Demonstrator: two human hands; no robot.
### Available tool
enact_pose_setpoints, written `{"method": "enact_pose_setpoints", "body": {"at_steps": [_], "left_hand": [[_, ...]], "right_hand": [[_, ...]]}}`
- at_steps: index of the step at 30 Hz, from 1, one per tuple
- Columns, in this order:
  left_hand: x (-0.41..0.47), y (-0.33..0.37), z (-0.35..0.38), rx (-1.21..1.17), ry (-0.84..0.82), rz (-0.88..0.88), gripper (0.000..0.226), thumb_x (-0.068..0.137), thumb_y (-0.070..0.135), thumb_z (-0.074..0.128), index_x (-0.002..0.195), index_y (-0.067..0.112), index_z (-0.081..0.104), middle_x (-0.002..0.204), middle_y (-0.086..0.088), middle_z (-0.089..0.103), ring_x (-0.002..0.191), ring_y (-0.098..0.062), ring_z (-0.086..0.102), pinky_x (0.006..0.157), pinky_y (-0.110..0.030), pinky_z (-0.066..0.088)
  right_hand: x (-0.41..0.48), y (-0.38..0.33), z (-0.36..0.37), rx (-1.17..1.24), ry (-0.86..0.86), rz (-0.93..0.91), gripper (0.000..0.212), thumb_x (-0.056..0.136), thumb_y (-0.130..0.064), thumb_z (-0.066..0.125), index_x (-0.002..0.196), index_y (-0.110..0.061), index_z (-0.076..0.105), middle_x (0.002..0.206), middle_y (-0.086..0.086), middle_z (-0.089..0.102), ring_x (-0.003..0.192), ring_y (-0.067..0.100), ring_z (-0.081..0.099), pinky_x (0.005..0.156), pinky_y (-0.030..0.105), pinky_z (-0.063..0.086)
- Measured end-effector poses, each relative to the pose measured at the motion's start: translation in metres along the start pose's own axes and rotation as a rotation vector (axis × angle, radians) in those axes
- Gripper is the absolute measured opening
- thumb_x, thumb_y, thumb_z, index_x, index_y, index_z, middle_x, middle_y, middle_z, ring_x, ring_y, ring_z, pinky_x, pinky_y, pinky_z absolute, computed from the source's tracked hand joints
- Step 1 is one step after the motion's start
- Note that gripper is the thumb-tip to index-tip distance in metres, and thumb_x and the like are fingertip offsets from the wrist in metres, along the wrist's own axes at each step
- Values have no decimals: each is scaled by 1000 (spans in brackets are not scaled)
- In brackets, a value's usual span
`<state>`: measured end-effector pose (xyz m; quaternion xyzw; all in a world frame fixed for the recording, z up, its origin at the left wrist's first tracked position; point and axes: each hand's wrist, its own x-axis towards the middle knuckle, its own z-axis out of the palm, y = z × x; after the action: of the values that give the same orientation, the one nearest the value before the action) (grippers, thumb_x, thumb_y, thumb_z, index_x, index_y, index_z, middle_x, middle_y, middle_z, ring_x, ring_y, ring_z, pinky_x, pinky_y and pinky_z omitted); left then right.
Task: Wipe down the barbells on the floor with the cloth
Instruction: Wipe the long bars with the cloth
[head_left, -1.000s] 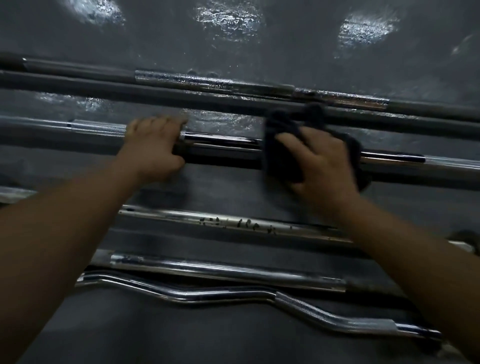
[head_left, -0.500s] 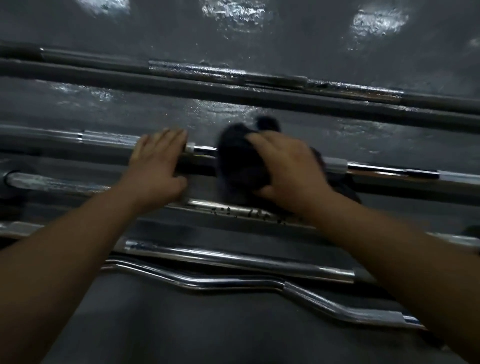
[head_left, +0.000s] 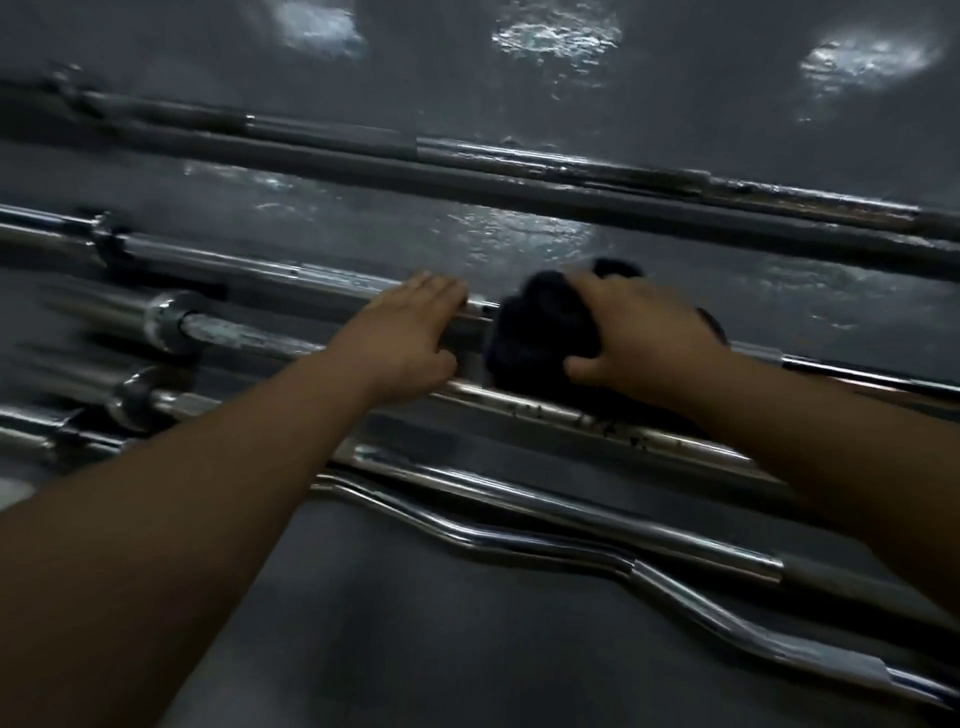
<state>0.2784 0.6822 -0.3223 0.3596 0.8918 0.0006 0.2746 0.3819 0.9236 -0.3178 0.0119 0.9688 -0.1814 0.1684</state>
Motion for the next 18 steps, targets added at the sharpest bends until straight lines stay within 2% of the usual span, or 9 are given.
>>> {"method": "enact_pose_setpoints", "body": {"at_steps": [2, 5, 8, 10, 13, 16, 18], "left_hand": [[-10, -22, -3, 46, 3, 12, 87, 74, 48, 37, 155, 23, 16, 163, -2, 16, 150, -22, 12, 121, -42, 15], [-10, -64, -12, 173, -15, 6, 72, 92, 53, 38, 155, 27, 15, 161, -4, 22, 147, -25, 22, 119, -42, 19], [1, -102, -14, 265, -10, 146, 64, 97, 57, 35, 153, 31, 18, 146, -7, 41, 132, -29, 40, 109, -42, 30], [9, -111, -7, 272, 75, 248, 59, 95, 58, 37, 146, 30, 29, 124, -6, 53, 113, -28, 51, 96, -41, 37], [21, -115, 1, 266, 219, 301, 51, 91, 62, 40, 125, 25, 47, 102, -4, 61, 90, -28, 59, 79, -38, 43], [35, -115, -2, 241, 245, 283, 50, 85, 69, 44, 105, 24, 55, 93, -1, 66, 81, -28, 64, 65, -34, 42], [46, -113, -8, 249, 219, 273, 47, 83, 71, 49, 97, 27, 56, 90, 1, 68, 80, -26, 65, 58, -30, 35]], "right_hand": [[-2, 6, -10, -62, -101, 61, 71, 74, -52, 74, 132, -27, 43, 119, 8, 62, 104, 31, 61, 76, 34, 46], [4, 12, -24, -259, -239, 93, 68, 74, -58, 71, 127, -27, 44, 113, 6, 66, 95, 30, 64, 70, 31, 43], [16, 1, -20, -451, -304, 94, 65, 80, -65, 61, 125, -22, 42, 119, 8, 63, 102, 31, 63, 70, 33, 45], [21, -3, -8, -499, -305, 115, 65, 85, -66, 56, 128, -19, 40, 125, 11, 57, 112, 33, 58, 73, 36, 42], [18, -7, 0, -428, -222, 180, 69, 83, -64, 59, 131, -19, 39, 126, 12, 53, 112, 35, 53, 86, 44, 46], [11, -13, 10, -413, -120, 283, 79, 79, -57, 70, 141, -19, 37, 127, 14, 50, 112, 37, 49, 91, 49, 42], [14, -17, 15, -402, -95, 364, 85, 76, -52, 77, 144, -17, 40, 128, 17, 51, 114, 40, 48, 94, 52, 41]]}}
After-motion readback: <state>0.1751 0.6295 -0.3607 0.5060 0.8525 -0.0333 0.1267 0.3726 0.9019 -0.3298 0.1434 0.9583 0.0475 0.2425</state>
